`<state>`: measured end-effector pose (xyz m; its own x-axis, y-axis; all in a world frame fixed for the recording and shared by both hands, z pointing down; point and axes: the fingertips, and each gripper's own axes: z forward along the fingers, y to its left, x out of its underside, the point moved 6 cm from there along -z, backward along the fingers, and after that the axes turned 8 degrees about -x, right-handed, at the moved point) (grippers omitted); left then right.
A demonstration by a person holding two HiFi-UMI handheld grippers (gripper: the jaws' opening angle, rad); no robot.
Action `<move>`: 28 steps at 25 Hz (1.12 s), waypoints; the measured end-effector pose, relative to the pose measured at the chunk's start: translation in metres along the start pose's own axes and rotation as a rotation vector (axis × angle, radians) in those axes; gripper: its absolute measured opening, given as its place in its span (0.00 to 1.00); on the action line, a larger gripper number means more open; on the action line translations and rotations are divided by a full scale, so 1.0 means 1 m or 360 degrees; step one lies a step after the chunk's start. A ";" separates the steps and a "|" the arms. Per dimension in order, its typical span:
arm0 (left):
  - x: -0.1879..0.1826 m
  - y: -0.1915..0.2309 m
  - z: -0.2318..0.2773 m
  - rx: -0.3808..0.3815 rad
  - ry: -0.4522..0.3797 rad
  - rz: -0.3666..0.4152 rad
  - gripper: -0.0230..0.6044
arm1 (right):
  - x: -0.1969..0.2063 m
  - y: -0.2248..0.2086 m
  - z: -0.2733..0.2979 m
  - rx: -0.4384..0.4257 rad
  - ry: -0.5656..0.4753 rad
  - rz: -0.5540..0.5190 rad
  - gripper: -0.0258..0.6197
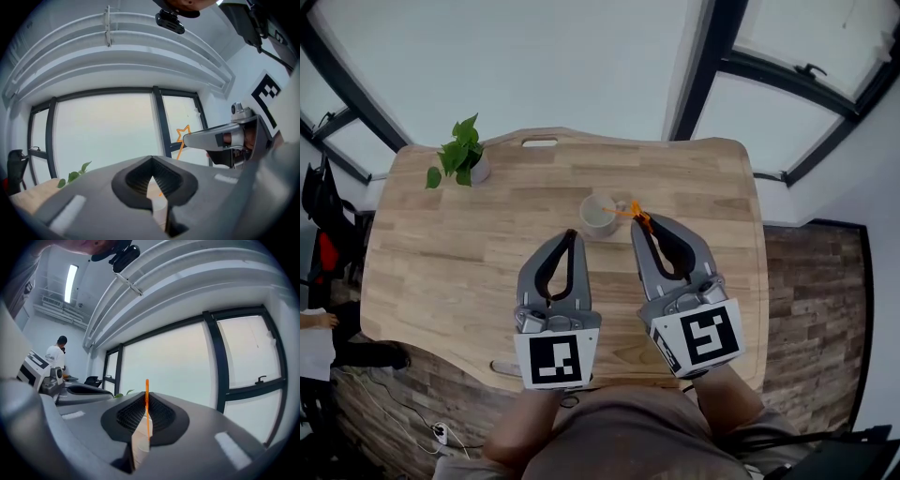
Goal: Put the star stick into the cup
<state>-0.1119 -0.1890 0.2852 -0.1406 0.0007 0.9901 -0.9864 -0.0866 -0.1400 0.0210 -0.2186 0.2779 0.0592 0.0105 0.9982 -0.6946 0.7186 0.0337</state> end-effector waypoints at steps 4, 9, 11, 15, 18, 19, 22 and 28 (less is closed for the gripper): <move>0.019 0.006 0.013 0.0023 0.0057 -0.0019 0.04 | 0.018 -0.003 0.019 -0.0012 0.0065 0.0037 0.11; 0.045 0.013 0.028 0.0041 0.0152 -0.0040 0.04 | 0.043 -0.007 0.040 -0.0027 0.0152 0.0102 0.11; 0.056 0.014 0.034 0.0052 0.0193 -0.0050 0.04 | 0.053 -0.008 0.047 -0.0031 0.0177 0.0124 0.11; 0.076 0.016 0.044 0.0067 0.0263 -0.0082 0.04 | 0.073 -0.012 0.058 -0.0031 0.0222 0.0172 0.11; 0.087 0.017 0.049 0.0071 0.0301 -0.0107 0.04 | 0.086 -0.014 0.062 -0.0030 0.0268 0.0211 0.11; 0.090 0.017 0.050 0.0074 0.0315 -0.0110 0.04 | 0.090 -0.015 0.063 -0.0030 0.0280 0.0225 0.11; 0.100 0.019 0.057 0.0074 0.0349 -0.0120 0.04 | 0.100 -0.018 0.067 -0.0031 0.0284 0.0255 0.11; 0.112 0.021 0.068 0.0077 0.0377 -0.0126 0.04 | 0.108 -0.024 0.076 -0.0036 0.0252 0.0288 0.11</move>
<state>-0.1427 -0.2588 0.3939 -0.0851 0.2426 0.9664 -0.9907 -0.1244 -0.0560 -0.0106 -0.2871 0.3884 0.0479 0.2479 0.9676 -0.6881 0.7104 -0.1479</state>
